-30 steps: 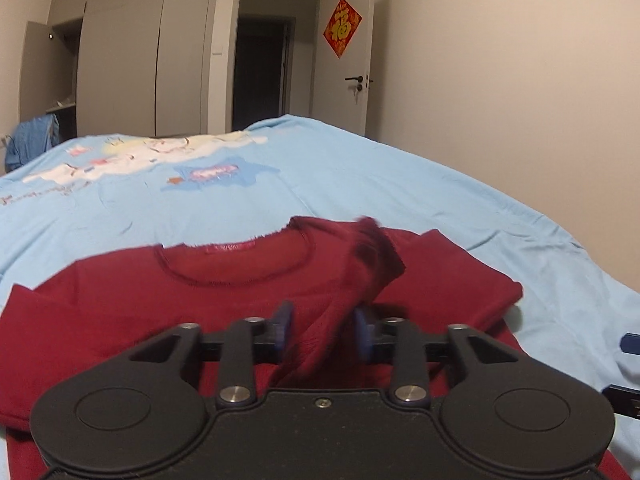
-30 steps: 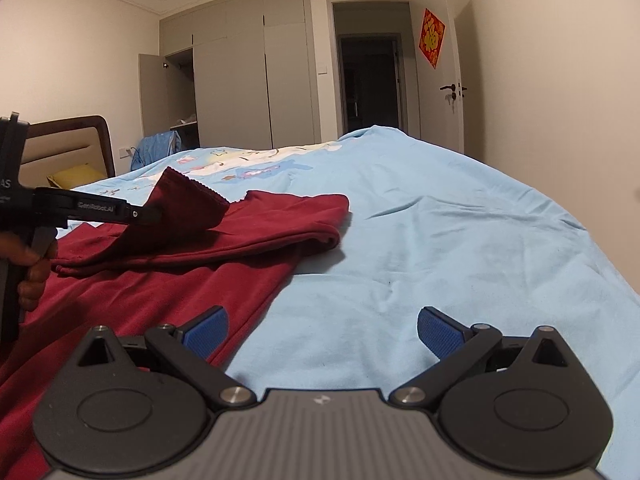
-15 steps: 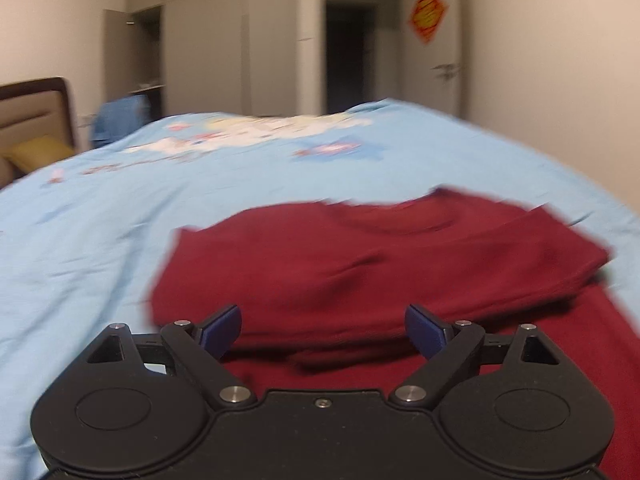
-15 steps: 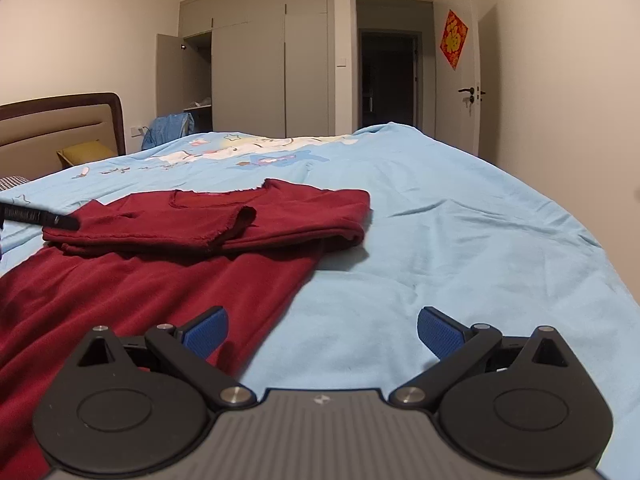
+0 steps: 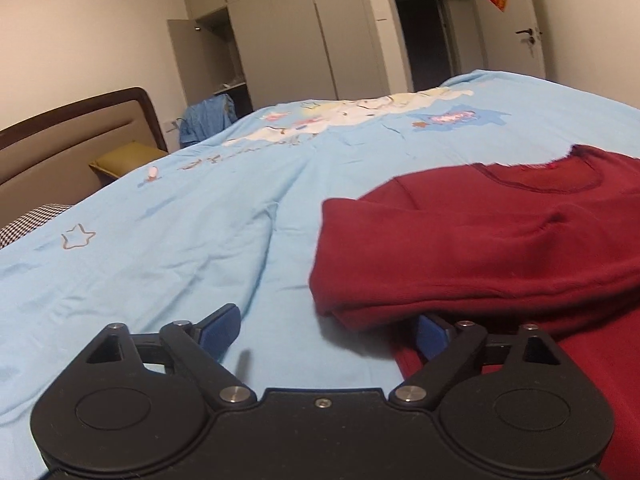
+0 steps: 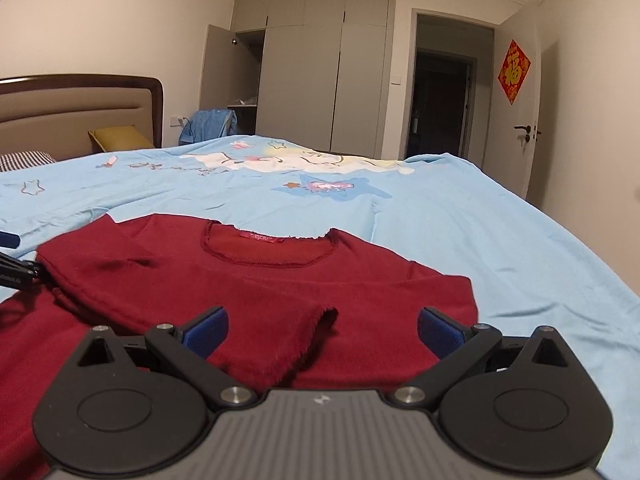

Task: Fold small clothes
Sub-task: 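Move both grippers to the sweater hem corners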

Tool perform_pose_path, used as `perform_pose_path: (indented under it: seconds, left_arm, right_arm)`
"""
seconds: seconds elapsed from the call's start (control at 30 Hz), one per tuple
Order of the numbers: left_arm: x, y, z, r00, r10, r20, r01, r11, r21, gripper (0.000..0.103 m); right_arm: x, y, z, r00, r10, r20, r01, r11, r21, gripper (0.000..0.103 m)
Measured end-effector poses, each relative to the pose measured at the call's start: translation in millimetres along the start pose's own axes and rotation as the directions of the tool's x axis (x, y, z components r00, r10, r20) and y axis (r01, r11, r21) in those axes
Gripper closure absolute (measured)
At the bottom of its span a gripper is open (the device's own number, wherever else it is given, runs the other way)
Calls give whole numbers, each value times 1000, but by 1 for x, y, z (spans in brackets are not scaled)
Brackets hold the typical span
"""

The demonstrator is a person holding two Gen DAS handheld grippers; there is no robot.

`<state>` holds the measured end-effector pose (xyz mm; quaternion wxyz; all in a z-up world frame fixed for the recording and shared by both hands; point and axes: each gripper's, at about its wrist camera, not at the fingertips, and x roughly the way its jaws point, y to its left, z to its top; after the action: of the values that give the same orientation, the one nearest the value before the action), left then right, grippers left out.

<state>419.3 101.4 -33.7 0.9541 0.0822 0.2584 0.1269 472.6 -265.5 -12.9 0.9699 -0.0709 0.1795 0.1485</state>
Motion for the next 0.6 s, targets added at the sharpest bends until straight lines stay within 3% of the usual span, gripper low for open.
perform_pose_path:
  seconds: [0.07, 0.13, 0.2, 0.4, 0.43, 0.53, 0.6]
  left_arm:
    - [4, 5, 2, 1000, 3, 12, -3, 999, -34, 18]
    - [6, 10, 3, 1000, 8, 17, -7, 998, -61, 39]
    - [8, 14, 3, 1000, -20, 13, 22, 996, -87, 50]
    - [11, 19, 1, 1000, 13, -9, -14, 992, -125, 60]
    - [13, 20, 0, 999, 25, -24, -28, 990, -137, 69]
    - [15, 33, -1, 998, 13, -58, -25, 979, -204, 70]
    - [8, 38, -1, 998, -12, -61, -2, 976, -218, 60]
  right_arm:
    - [12, 3, -1, 1000, -11, -17, 11, 1000, -9, 0]
    - [22, 4, -11, 998, -26, -52, 25, 1000, -13, 0]
    - [27, 3, -22, 997, -29, -75, 28, 999, -16, 0]
    - [26, -8, -31, 997, -19, -78, 22, 999, 34, 0]
    - [26, -7, -32, 997, -21, -79, 23, 999, 33, 0]
    - [21, -7, -31, 997, -25, -76, 27, 999, 29, 0]
    - [15, -8, -31, 998, -19, -68, 22, 999, 33, 0]
